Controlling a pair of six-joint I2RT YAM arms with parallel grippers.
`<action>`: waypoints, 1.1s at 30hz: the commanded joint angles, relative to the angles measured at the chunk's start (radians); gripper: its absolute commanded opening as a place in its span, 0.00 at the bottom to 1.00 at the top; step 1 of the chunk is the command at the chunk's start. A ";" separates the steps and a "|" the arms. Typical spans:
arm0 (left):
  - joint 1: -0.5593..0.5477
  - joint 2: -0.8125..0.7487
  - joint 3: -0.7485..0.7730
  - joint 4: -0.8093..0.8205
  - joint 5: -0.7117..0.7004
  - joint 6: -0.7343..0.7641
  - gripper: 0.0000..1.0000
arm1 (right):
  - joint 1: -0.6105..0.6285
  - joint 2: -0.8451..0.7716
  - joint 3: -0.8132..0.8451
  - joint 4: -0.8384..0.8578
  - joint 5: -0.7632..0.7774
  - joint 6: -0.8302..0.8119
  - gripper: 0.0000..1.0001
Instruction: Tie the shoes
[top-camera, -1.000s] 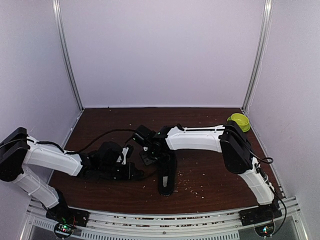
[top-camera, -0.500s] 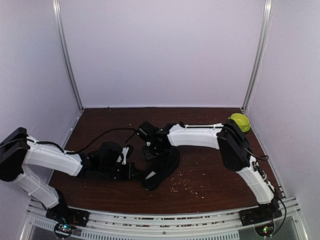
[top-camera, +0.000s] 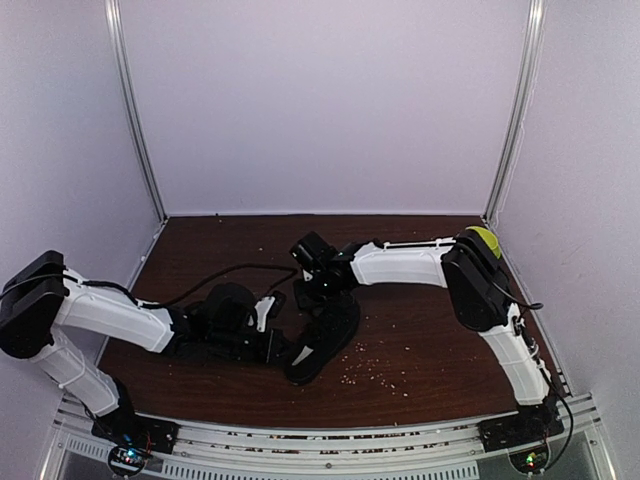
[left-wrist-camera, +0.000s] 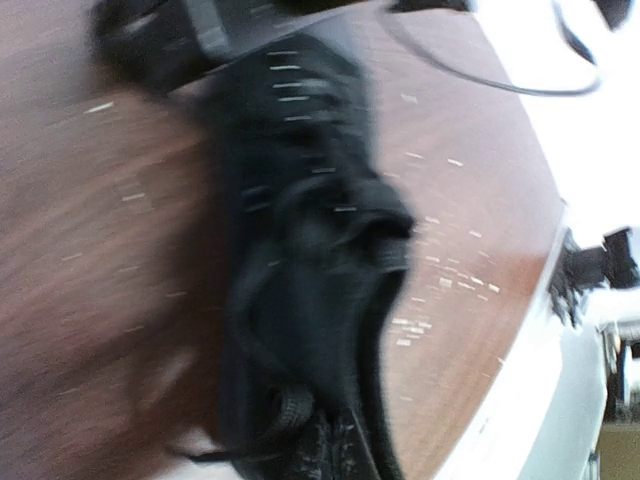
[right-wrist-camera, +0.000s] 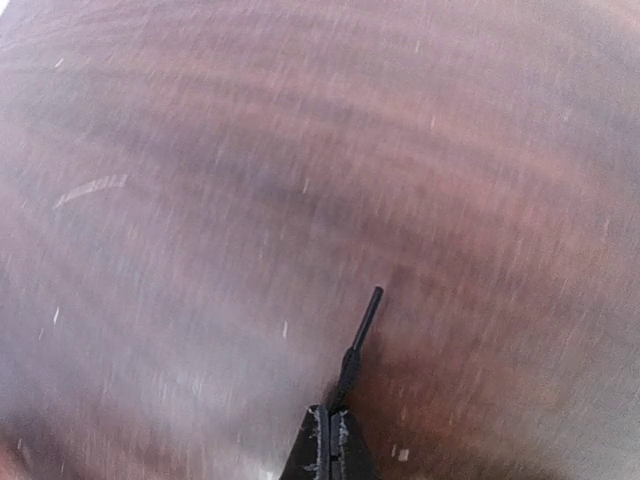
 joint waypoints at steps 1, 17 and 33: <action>-0.051 0.015 0.048 0.105 0.094 0.068 0.00 | -0.006 -0.137 -0.156 0.136 -0.147 0.002 0.00; -0.056 -0.103 -0.033 0.024 -0.118 -0.017 0.00 | -0.008 -0.542 -0.562 0.357 -0.151 0.010 0.00; 0.127 -0.133 0.032 0.006 -0.130 0.057 0.00 | 0.000 -1.062 -1.099 0.501 0.056 0.129 0.00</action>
